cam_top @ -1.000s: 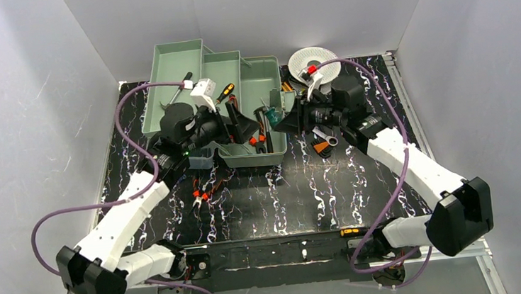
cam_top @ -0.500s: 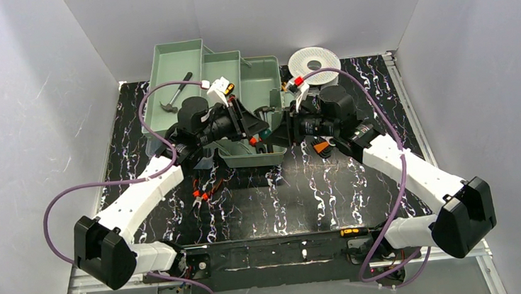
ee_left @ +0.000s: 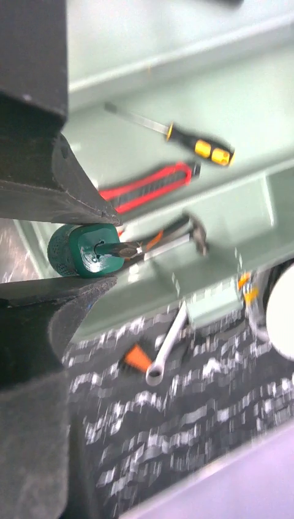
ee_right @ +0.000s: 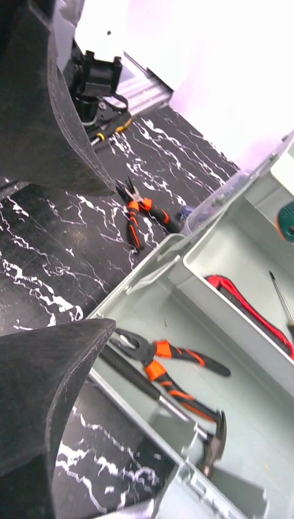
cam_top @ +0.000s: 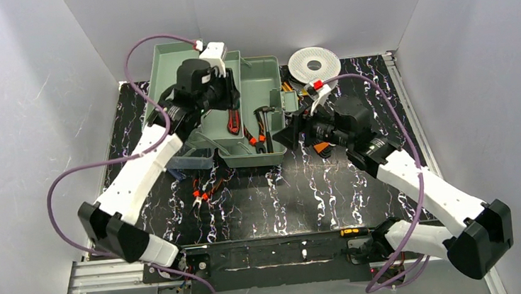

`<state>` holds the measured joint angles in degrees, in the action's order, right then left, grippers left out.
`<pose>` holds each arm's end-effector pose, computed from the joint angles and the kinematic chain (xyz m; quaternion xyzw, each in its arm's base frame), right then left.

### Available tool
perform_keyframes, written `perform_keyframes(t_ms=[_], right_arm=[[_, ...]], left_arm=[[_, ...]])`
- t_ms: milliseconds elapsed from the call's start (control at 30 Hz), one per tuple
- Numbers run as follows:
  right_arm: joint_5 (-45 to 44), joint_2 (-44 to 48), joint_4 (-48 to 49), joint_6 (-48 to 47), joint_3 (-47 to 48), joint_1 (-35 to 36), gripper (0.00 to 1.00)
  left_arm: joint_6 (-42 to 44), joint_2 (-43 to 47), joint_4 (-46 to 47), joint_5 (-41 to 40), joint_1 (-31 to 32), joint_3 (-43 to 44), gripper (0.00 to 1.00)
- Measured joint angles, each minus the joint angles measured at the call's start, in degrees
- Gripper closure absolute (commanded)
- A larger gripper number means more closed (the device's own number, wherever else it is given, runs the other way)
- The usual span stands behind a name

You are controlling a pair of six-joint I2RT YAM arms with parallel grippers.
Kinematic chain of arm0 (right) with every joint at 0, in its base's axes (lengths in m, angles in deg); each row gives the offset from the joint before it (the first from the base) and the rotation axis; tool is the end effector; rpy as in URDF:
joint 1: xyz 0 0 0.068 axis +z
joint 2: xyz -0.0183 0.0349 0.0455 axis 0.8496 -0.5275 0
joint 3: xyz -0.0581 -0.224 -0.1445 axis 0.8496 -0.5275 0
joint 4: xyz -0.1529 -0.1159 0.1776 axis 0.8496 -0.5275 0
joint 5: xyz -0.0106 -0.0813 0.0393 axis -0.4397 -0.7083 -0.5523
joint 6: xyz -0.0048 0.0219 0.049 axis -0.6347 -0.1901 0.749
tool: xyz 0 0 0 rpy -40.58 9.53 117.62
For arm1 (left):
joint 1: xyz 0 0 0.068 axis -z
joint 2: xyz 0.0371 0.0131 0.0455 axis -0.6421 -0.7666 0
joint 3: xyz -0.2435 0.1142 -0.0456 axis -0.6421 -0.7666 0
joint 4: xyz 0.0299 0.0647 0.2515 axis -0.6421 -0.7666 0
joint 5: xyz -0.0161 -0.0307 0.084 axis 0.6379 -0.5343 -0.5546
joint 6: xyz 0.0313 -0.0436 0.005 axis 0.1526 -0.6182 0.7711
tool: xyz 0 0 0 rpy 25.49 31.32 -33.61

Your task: Pack the tool kit

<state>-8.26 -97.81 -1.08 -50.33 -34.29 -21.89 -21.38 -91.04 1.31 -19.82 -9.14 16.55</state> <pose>0.2073 0.1656 0.3478 -0.2015 0.7343 0.4074 0.5042 0.2753 -0.1658 0.4277 0.1183 0.7943 -0.2490 0.5414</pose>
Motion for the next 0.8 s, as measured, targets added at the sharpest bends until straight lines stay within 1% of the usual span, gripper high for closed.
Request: perform_keyframes(t_ms=[33,67,200,333,467,500,567,600,667,700,800], right_arm=[[-1.7,1.25,0.04,-0.24,-0.57,0.0,0.2],[-2.86,2.16,0.07,-0.46,-0.96,0.0,0.2],[-9.38,5.77,-0.9,-1.38,-2.75,-0.04,0.21],[-17.86,8.11,-4.26,-1.46,-3.8,-0.2,0.22],[-26.03,9.05,-8.55,-1.4,-4.42,-0.72,0.22],[-27.93,9.31,-9.29,-1.33,-5.01,-0.94,0.22],[-30.16,10.16,-10.45,-1.25,-6.34,-1.14,0.22],[-31.12,10.82,-11.04,-1.14,-7.43,-1.25,0.22],[-32.76,12.11,-12.0,-0.94,-9.42,-1.36,0.2],[-33.79,12.74,-12.41,-0.76,-10.4,-1.42,0.2],[-36.3,13.9,-13.33,0.04,-12.39,-1.81,0.2]], left_arm=[[1.62,-1.03,-1.07,-1.75,-0.07,1.55,1.0],[4.7,-3.61,-2.99,-5.29,-0.33,4.44,1.0],[10.34,-10.64,-8.81,-11.78,-1.44,7.78,1.0],[13.9,-17.16,-13.57,-14.88,-2.45,8.28,1.0],[15.61,-19.12,-15.69,-16.15,-3.08,7.56,1.0],[15.8,-19.1,-15.89,-16.31,-3.19,7.41,0.97],[16.13,-19.1,-15.96,-16.46,-3.23,7.34,0.79],[16.26,-19.1,-16.11,-16.48,-3.23,7.28,0.73],[16.48,-19.12,-16.52,-16.46,-3.23,7.28,0.54],[16.46,-19.12,-16.79,-16.33,-3.21,7.28,0.47],[16.06,-19.15,-17.33,-14.51,-2.93,7.48,0.22]])
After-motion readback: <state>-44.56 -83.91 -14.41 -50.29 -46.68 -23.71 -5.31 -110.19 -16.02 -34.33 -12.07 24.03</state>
